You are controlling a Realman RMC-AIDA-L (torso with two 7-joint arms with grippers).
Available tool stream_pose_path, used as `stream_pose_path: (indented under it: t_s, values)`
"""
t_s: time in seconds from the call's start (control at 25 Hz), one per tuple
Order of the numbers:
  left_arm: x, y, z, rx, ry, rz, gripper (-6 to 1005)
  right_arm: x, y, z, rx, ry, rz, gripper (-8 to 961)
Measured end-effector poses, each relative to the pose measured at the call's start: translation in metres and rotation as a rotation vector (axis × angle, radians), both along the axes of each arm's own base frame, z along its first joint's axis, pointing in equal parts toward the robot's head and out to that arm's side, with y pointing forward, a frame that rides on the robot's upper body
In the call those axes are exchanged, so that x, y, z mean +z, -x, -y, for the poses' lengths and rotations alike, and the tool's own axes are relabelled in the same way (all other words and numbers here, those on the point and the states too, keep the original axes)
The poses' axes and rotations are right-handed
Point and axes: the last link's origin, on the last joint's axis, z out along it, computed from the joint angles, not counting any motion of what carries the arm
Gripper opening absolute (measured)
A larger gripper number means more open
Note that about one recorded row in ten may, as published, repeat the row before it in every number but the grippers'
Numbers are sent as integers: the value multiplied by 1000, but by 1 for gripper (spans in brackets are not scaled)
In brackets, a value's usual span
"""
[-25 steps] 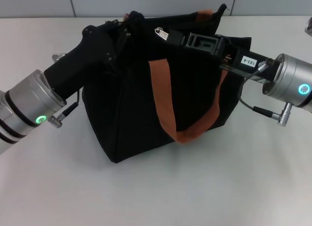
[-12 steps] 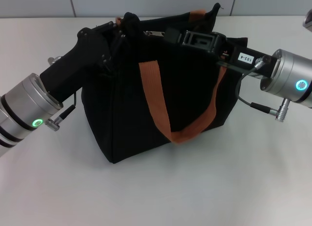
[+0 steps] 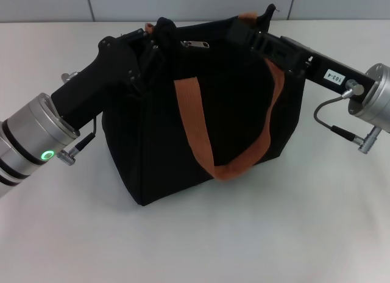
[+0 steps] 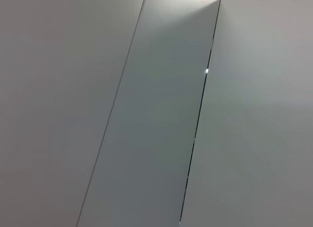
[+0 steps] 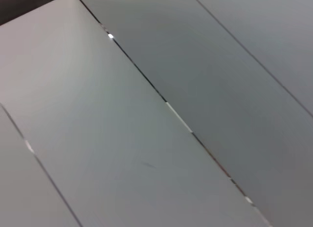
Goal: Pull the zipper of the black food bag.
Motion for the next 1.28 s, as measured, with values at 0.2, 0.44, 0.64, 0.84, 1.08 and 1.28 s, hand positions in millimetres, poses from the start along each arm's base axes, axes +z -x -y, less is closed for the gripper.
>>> stream_pose_path:
  t_s: [0.2, 0.44, 0.64, 0.84, 1.08, 1.28]
  values:
    - [-1, -2, -1, -9, 4, -3, 25, -5, -3, -5, -13, -56, 48, 303]
    - [-2, -7, -5, -20, 6, -7, 24, -12, -3, -5, 6, -116, 74, 412]
    - [-2, -10, -7, -33, 7, -7, 24, -12, 0, -7, 0, -95, 63, 556]
    - [-2, -15, -9, -48, 10, -8, 24, -16, 3, -9, -17, -55, 54, 718]
    - [-2, -15, -10, -48, 11, -10, 25, -19, 4, -8, -24, -29, 44, 756]
    - [-2, -15, -10, -45, 10, -11, 25, -18, 6, -4, -27, 21, 7, 756]
